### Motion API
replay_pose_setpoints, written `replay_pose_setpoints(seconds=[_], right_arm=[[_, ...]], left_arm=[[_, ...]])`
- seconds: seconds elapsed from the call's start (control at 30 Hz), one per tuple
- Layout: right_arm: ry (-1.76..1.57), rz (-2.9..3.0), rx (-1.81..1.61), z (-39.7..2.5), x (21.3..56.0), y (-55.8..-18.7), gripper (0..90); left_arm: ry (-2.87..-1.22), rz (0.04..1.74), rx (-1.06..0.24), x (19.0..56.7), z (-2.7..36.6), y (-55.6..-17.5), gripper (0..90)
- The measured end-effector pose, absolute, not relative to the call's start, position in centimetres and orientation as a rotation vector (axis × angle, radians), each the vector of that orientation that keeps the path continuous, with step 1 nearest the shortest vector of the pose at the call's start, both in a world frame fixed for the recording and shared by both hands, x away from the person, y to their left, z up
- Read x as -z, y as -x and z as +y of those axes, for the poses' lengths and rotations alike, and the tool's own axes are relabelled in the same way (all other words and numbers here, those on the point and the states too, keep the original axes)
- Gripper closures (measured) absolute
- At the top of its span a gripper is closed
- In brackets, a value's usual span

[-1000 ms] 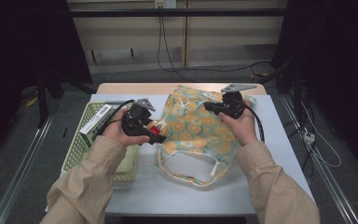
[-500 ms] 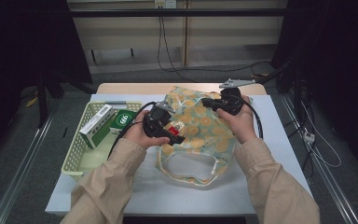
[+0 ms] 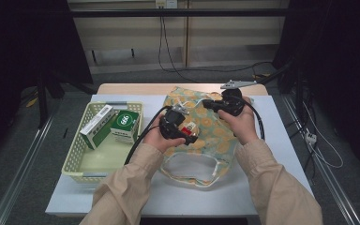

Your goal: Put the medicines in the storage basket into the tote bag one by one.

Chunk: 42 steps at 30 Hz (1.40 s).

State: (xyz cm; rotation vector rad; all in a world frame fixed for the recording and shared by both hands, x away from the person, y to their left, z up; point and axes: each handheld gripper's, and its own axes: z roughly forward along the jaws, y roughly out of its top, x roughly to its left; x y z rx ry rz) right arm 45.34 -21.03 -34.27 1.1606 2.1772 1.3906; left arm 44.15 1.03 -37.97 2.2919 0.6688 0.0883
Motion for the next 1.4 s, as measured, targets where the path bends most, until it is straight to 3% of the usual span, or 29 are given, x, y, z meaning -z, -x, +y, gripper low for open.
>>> replay_pose_setpoints(seconds=[0.8, 0.93, 1.2, 1.33, 1.4], right_arm=[[-1.194, 2.185, -1.365, -21.0, 35.8, -45.8, 90.0], [-1.190, 2.185, -1.361, -20.9, 35.9, -45.9, 90.0], [-1.188, 2.190, -1.363, -21.0, 35.9, -45.8, 90.0], [-1.192, 2.192, -1.364, -21.1, 36.0, -45.6, 90.0], [-1.192, 2.194, -1.361, -21.1, 36.1, -45.6, 90.0]], left_arm=[[-2.266, 0.752, -0.169, 42.8, -2.0, -46.7, 20.6], [-2.246, 0.731, -0.235, 43.3, -1.8, -47.2, 20.3], [-2.252, 0.759, -0.235, 42.8, -1.5, -47.0, 14.6], [-2.258, 0.777, -0.221, 42.5, -1.2, -46.5, 16.4], [-2.266, 0.755, -0.186, 42.5, -0.8, -46.2, 22.1]])
